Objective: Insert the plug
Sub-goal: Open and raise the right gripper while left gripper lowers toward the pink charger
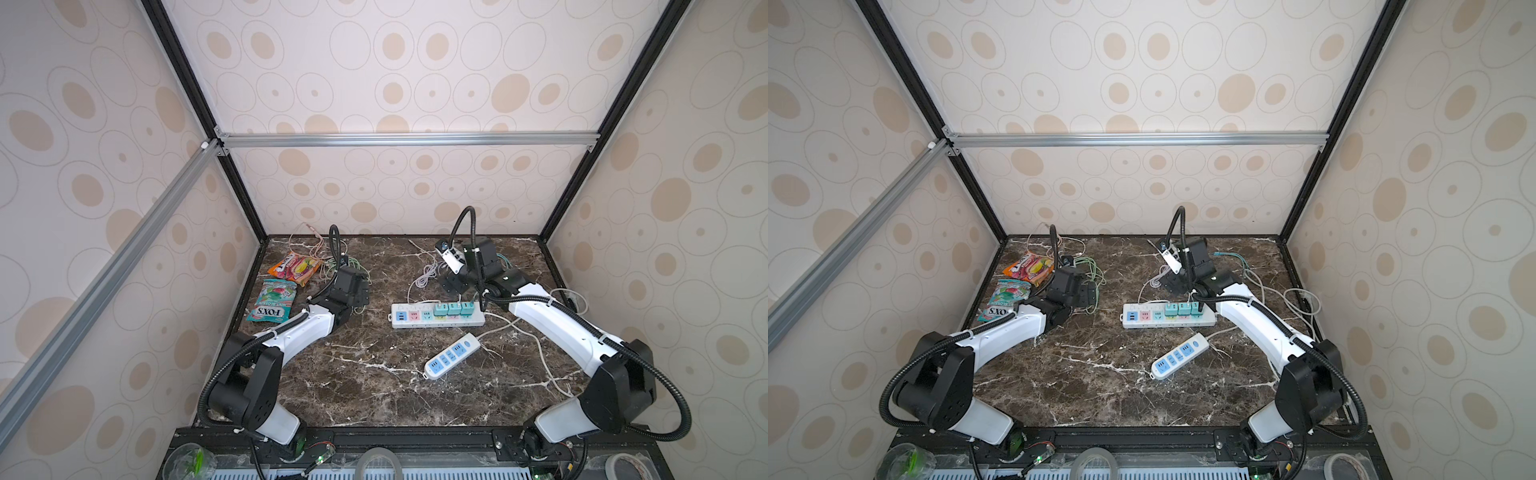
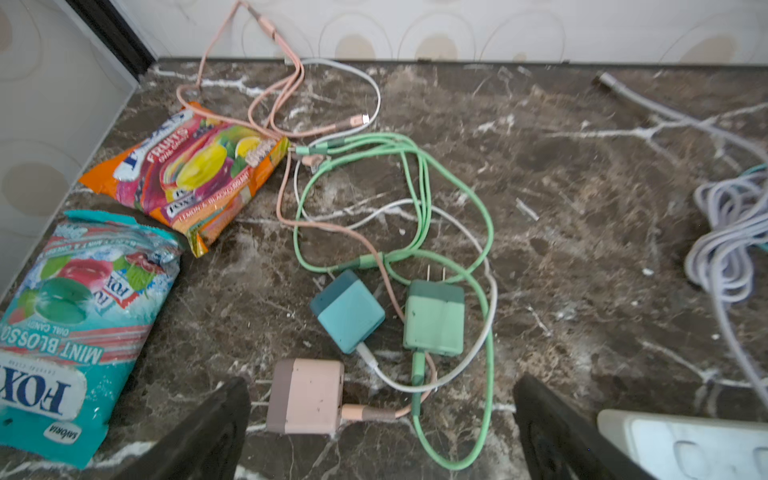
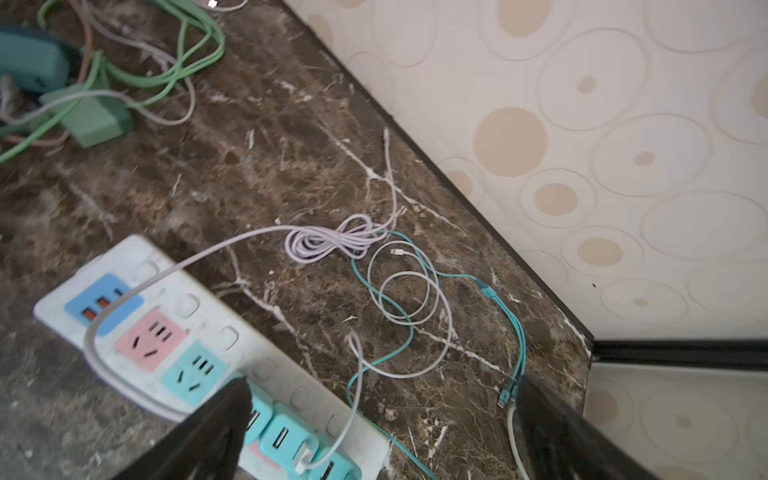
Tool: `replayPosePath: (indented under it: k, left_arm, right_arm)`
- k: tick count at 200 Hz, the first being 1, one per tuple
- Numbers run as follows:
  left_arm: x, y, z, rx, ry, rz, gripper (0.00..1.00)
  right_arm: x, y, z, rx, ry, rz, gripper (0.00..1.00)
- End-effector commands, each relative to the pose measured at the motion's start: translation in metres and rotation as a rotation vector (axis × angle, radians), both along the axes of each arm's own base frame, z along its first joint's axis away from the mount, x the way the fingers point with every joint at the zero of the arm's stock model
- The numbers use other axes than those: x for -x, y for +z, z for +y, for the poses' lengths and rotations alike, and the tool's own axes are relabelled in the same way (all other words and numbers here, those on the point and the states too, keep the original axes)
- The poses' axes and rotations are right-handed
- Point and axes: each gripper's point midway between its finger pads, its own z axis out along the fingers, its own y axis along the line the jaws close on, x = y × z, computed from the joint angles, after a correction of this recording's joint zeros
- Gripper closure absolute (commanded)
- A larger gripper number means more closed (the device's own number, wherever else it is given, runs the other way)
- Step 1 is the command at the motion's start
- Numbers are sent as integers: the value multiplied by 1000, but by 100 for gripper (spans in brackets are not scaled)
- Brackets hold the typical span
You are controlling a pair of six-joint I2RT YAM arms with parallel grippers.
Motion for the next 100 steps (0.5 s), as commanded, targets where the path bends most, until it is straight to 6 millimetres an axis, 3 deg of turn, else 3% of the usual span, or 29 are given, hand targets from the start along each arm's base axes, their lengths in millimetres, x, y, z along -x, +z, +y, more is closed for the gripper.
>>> replayPosePath:
  k: [1, 57, 100]
  left_arm:
    - [-1, -14, 16, 31, 71, 103, 2]
    - [-4, -50, 24, 113, 51, 242, 2]
    - [-20, -66, 27, 103, -3, 320, 2]
  right_arm:
    - [-8, 33, -25, -174, -230, -132, 0]
    - [3, 47, -35, -341, -301, -181, 0]
    - [7, 39, -39, -370, -333, -165, 0]
